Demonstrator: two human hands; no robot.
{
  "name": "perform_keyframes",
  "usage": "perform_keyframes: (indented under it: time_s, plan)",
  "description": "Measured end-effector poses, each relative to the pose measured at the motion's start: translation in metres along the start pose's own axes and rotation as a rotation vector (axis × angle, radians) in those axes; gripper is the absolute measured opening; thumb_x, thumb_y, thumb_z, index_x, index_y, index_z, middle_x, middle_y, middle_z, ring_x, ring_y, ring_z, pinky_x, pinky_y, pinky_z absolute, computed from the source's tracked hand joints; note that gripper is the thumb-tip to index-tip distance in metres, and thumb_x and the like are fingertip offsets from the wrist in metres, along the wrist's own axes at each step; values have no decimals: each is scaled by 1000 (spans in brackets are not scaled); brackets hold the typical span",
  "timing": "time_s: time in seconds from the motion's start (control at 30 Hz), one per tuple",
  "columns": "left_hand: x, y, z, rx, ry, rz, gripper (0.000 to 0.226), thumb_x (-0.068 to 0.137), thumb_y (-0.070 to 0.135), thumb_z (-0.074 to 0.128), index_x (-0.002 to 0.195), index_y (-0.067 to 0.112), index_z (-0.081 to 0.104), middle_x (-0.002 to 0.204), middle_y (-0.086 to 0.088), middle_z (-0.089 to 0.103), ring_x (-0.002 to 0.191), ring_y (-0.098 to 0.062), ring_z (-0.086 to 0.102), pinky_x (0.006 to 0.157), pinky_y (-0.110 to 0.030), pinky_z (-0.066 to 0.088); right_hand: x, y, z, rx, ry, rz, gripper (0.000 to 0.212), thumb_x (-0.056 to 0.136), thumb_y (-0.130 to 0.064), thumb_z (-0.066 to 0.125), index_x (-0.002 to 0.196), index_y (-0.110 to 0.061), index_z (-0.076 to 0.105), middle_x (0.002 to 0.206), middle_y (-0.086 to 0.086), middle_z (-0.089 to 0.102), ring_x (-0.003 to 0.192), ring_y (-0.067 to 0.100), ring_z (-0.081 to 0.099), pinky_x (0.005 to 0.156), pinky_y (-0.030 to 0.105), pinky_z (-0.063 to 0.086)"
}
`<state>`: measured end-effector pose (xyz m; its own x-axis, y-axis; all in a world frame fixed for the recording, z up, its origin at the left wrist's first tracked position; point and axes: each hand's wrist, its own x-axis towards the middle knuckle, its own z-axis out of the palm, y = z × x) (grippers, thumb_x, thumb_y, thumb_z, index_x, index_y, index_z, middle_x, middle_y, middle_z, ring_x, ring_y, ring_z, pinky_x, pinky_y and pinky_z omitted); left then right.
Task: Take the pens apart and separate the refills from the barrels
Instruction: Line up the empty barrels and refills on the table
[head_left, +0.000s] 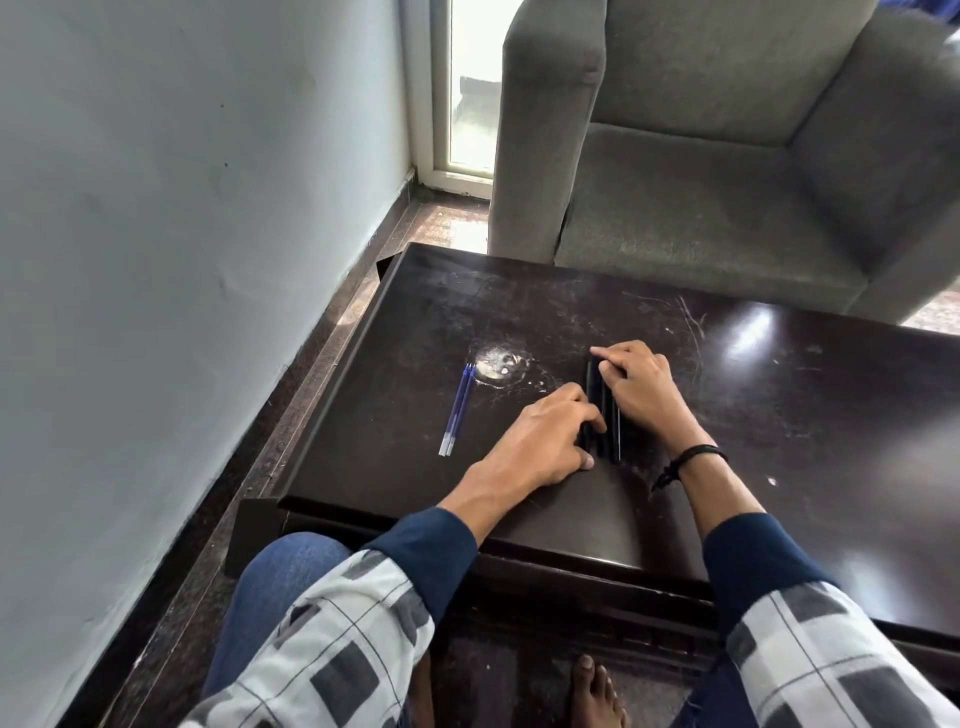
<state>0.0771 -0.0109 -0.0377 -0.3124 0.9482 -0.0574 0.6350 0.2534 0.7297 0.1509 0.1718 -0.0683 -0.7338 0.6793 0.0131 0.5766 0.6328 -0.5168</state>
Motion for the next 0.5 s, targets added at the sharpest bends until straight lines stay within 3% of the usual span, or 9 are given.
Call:
perform_keyframes:
  time_s: [0.17, 0.37, 0.5]
  plan:
    - [1, -1, 2, -15, 1, -2, 50, 76, 15, 86, 122, 18, 68, 118, 6, 51, 103, -18, 59, 94, -38, 53, -2, -2, -1, -2, -12, 10, 34, 103, -26, 54, 135, -23, 65, 131, -1, 57, 126, 28, 48, 92, 13, 15]
    - [5, -3, 4, -38, 5, -50, 76, 73, 22, 89, 141, 15, 55, 143, 4, 41, 121, -21, 54, 104, -38, 49, -6, -4, -2, -7, 0, 44, 38, 103, -29, 55, 140, -22, 62, 134, 1, 53, 127, 30, 45, 95, 17, 18]
    - [5, -4, 6, -42, -6, -49, 79, 74, 22, 88, 144, 14, 53, 149, 2, 38, 128, -24, 52, 108, -40, 46, -10, -9, -3, -19, -2, 44, 39, 103, -30, 56, 140, -22, 61, 134, 1, 53, 125, 30, 45, 97, 20, 21]
